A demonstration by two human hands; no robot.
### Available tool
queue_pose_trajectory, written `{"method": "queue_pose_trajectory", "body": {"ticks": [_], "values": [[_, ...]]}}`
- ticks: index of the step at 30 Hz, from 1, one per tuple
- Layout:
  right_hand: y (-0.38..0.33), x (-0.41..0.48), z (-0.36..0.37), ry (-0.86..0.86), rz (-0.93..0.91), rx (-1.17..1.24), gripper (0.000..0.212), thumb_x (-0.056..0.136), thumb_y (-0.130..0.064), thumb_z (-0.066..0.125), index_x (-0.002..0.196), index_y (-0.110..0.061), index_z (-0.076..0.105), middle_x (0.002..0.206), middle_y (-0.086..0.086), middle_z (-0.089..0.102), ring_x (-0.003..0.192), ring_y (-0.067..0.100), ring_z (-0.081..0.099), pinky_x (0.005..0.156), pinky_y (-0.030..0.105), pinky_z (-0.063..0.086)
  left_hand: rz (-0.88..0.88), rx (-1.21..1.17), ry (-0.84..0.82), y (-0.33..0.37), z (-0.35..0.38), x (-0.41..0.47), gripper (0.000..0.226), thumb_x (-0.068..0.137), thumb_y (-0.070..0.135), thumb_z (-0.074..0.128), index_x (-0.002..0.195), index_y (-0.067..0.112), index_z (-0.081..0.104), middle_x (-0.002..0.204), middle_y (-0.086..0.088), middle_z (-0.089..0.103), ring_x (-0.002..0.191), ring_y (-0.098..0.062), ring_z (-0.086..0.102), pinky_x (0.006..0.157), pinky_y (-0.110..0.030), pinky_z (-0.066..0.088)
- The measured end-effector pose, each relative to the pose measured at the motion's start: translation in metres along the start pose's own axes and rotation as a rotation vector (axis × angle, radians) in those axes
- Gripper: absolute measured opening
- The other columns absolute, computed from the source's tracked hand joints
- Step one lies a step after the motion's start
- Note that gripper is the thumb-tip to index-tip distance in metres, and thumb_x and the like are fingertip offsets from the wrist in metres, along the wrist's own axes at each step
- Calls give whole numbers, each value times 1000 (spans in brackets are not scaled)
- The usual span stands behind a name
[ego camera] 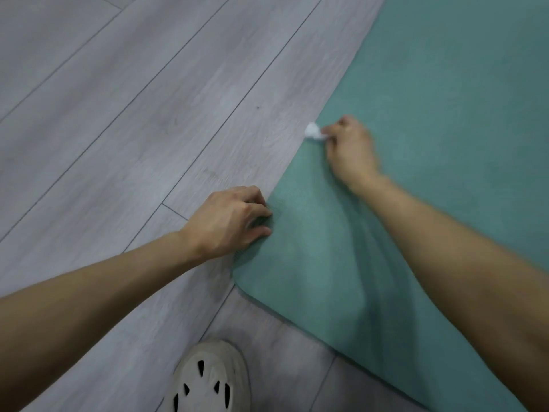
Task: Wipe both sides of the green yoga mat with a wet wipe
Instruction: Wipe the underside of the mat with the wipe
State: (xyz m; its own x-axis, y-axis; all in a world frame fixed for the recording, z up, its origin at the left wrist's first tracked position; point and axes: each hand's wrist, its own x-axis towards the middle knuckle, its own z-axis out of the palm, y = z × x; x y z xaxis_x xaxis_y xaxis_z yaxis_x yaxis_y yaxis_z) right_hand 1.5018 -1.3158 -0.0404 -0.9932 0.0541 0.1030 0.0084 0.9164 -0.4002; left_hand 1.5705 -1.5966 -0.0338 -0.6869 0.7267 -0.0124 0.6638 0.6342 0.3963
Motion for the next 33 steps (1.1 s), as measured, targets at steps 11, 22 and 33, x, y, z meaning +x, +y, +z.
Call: {"method": "queue_pose_trajectory", "body": {"ticks": [11,22,33], "values": [[19,-79,-15,-27,-62,71,32,96,-21,52,113,-13,78,99,15,65,86,38,66,77,39,53,61,172,37,13,-11,31,29,100,44,62,86,21,72,92,6,66,82,-19,61,62,-38,52],[147,-161,-219,-365,-222,-326,28,106,-26,53,128,-26,72,109,3,60,102,32,63,78,41,52,691,555,-229,134,-37,144,13,94,25,54,89,19,64,98,-2,62,83,-30,61,69,-43,52],[295,-229,-350,-245,-193,-350,31,106,-18,55,132,-27,70,109,4,57,79,36,60,63,40,47,456,757,-610,352,2,269,73,91,64,66,152,31,41,141,2,49,123,-23,55,92,-40,54]]}}
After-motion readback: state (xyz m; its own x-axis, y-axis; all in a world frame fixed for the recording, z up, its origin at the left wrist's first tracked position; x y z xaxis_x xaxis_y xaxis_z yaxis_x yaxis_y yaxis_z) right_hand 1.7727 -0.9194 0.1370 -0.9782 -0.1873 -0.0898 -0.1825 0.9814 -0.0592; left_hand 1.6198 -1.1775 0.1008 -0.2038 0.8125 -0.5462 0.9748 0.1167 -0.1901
